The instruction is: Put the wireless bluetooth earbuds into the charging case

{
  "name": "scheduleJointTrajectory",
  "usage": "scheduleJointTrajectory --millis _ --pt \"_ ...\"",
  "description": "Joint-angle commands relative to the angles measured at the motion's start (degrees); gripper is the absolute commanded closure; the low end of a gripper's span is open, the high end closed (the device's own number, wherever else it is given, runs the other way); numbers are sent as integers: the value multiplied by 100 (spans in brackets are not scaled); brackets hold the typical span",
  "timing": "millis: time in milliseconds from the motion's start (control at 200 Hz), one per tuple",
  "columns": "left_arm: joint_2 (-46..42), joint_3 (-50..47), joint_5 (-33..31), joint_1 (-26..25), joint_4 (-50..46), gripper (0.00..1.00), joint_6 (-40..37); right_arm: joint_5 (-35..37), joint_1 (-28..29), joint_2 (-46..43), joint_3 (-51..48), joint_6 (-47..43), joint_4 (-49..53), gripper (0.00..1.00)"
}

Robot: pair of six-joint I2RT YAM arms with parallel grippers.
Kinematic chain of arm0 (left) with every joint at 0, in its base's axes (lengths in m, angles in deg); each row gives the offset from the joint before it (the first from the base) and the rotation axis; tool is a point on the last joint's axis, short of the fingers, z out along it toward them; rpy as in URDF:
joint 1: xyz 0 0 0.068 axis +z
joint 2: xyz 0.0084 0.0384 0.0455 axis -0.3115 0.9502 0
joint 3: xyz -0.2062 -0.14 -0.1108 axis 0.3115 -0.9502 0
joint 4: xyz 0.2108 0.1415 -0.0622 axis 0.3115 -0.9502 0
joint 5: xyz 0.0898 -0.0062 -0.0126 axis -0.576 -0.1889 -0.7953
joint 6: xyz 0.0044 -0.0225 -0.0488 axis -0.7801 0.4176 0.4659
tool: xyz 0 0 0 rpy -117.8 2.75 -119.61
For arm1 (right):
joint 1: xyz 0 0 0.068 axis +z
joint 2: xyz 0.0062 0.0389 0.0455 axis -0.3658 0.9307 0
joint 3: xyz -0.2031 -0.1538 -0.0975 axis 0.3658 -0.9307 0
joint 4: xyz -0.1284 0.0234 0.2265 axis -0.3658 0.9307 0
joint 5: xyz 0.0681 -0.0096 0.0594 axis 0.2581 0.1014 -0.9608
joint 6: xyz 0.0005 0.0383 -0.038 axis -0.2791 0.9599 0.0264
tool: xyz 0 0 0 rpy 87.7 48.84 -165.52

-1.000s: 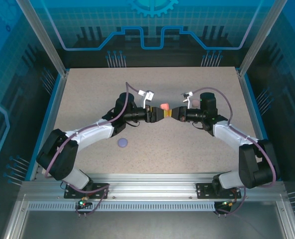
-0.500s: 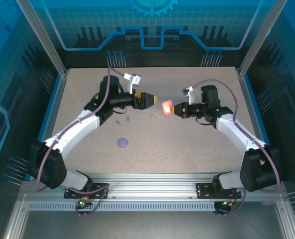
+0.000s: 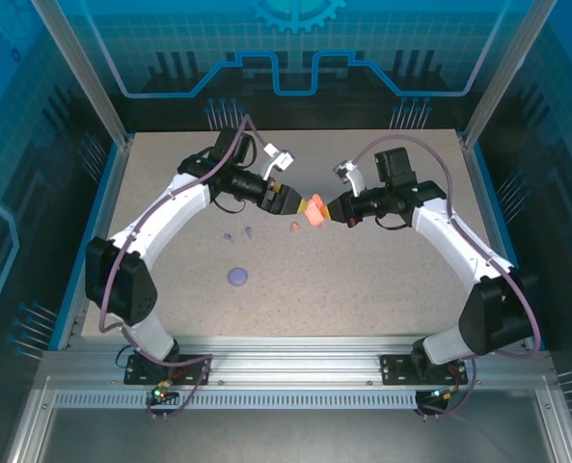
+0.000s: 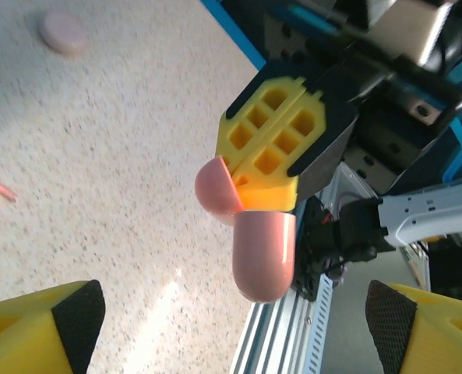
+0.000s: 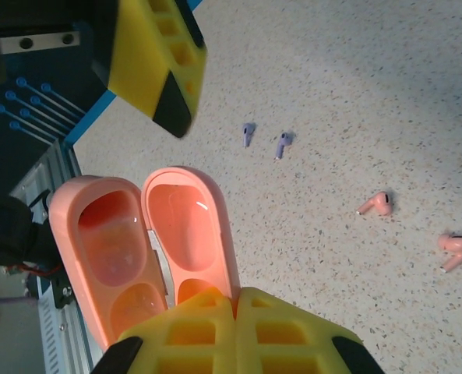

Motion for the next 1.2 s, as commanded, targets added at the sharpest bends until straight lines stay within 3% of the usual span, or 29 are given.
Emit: scheduleJointTrajectory --millis 0,285,545,830,1196 --pt "181 361 540 -52 -788 15 -520 -61 114 183 273 -466 579 100" --pt "956 1094 465 -284 -1804 26 -1080 215 334 431 445 -665 829 100" --pt "1106 1069 446 -417 -1876 32 -1144 340 342 427 428 -665 803 100" --pt "1158 1042 477 -414 -1926 46 -1226 368 341 434 417 -657 771 100" --pt "1281 1006 561 -437 -1933 52 -1247 337 354 417 399 -643 732 100"
